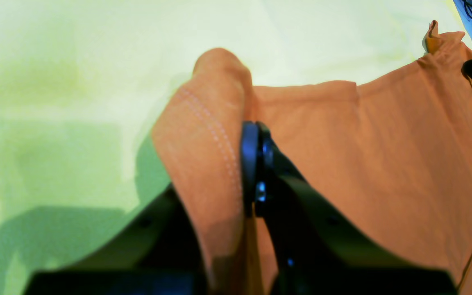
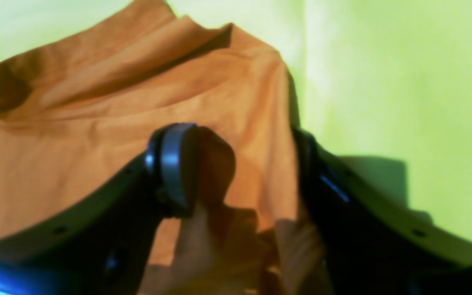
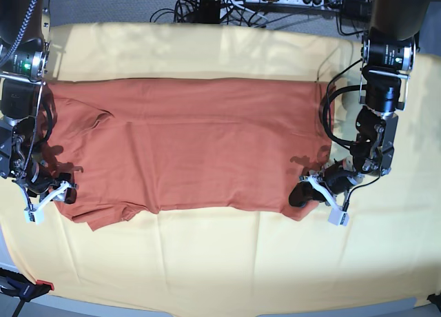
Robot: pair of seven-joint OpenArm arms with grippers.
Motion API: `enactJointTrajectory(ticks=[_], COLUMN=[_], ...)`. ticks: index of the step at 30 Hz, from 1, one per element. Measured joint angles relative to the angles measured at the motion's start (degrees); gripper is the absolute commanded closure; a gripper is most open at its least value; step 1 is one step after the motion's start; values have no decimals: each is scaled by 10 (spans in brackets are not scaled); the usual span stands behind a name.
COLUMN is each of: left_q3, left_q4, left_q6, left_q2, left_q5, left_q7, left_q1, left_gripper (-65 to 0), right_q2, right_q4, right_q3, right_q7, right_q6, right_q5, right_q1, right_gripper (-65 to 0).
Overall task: Fold the T-shirt properly
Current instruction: 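Fold the side edges inward toward the shirt's middle with both grippers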
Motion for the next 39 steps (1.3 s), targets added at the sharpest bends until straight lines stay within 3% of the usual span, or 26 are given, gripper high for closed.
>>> enactJointTrajectory(ticks=[3, 7, 11, 14, 17, 21, 27, 29, 39], left_q3=[0, 0, 0, 0, 0, 0, 1, 1, 1], left_q4=[0, 0, 0, 0, 0, -2, -4, -4, 34], left_q6=[0, 0, 0, 0, 0, -2, -56, -56, -56], left_q2=[0, 0, 0, 0, 0, 0, -3, -3, -4], left_q5=[0, 0, 0, 0, 0, 5, 22, 22, 26], left_q7=[0, 0, 0, 0, 0, 10, 31, 33, 39], left_q1=[0, 0, 0, 0, 0, -10, -30, -27, -20], left_gripper=[0, 0, 0, 0, 0, 0, 0, 0, 0], right_q2=[0, 0, 0, 0, 0, 2, 2, 4, 48], right_q4=[0, 0, 0, 0, 0, 0, 0, 0, 0], right_q3=[0, 0, 0, 0, 0, 0, 0, 0, 0], right_q7=[31, 55, 57, 60, 62, 74, 72, 69, 56], right_q6=[-36, -68, -72, -72, -72, -24, 49, 71, 132], right_q5=[-25, -47, -47, -47, -47, -47, -48, -47, -46], right_q1=[0, 1, 1, 1, 1, 1, 1, 1, 1], right_gripper=[-121, -114, -113, 0, 0, 0, 0, 0, 0])
